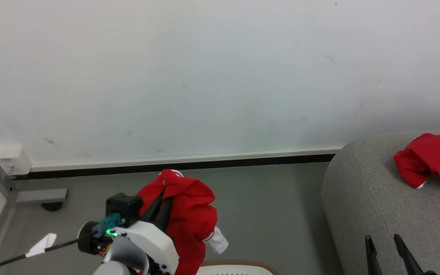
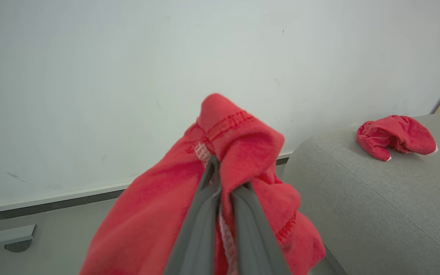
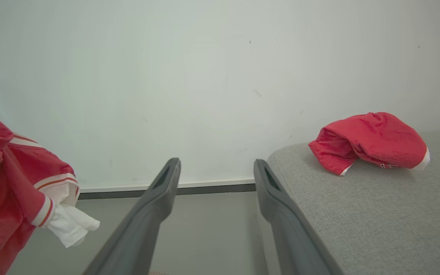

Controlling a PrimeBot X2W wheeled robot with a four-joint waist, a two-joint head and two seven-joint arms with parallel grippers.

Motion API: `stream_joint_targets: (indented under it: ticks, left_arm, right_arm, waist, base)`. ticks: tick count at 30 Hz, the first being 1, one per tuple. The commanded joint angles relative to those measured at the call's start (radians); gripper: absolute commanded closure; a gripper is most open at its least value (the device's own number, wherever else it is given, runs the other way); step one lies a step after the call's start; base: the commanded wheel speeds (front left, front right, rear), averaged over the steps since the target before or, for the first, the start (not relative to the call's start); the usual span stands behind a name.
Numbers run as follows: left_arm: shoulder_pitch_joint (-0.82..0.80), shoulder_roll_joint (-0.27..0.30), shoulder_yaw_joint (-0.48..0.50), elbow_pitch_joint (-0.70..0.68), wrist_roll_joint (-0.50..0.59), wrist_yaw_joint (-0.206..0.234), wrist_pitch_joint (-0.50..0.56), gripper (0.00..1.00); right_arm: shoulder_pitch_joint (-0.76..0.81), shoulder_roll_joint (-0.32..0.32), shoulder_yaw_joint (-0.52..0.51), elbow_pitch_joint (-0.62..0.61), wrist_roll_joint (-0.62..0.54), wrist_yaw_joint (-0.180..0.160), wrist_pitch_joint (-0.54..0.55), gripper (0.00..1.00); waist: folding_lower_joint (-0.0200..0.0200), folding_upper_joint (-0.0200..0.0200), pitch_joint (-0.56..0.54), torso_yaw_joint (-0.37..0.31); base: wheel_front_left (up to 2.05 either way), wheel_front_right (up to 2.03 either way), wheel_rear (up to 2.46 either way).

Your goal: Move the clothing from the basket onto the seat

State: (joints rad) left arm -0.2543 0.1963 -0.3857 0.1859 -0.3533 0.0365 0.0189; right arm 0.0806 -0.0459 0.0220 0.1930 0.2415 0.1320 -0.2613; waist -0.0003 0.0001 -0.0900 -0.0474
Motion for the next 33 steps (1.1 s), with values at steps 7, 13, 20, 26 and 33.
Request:
stream_joint_targets:
  ticks: [7,13,20,26,33]
  left_arm:
    - [0.024,0.021,0.003,-0.090,-0.011,0.018,0.032,1.00]
    - [0.022,0.024,-0.011,-0.143,-0.006,0.021,0.049,1.00]
    - [0.014,0.016,-0.030,-0.191,-0.004,0.022,0.065,1.00]
    - [0.000,0.007,-0.054,-0.210,0.000,0.017,0.081,1.00]
    - [-0.015,-0.009,-0.088,-0.209,0.004,0.007,0.090,1.00]
  right_arm:
    - [-0.002,-0.004,0.026,-0.031,-0.035,-0.003,-0.002,0.00]
    - [-0.027,-0.010,0.196,-0.045,-0.055,-0.003,-0.002,0.00]
    - [-0.126,-0.082,0.453,0.011,-0.018,-0.003,0.011,0.00]
    - [-0.265,-0.080,0.625,0.119,0.020,-0.003,0.009,0.00]
    - [-0.409,-0.026,0.751,0.306,0.029,-0.003,0.002,0.00]
  waist:
    - [0.0003,-0.0001,0.003,0.004]
    - [0.0003,-0.0001,0.007,0.005]
    - [0.0003,-0.0001,0.008,0.005]
    - [0.0003,-0.0001,0.008,0.012]
    - [0.0003,-0.0001,0.009,0.021]
  base:
    - [0.00,0.00,0.00]
    - [0.00,0.00,0.00]
    - [0.00,0.00,0.00]
    - [0.00,0.00,0.00]
    - [0.00,0.00,0.00]
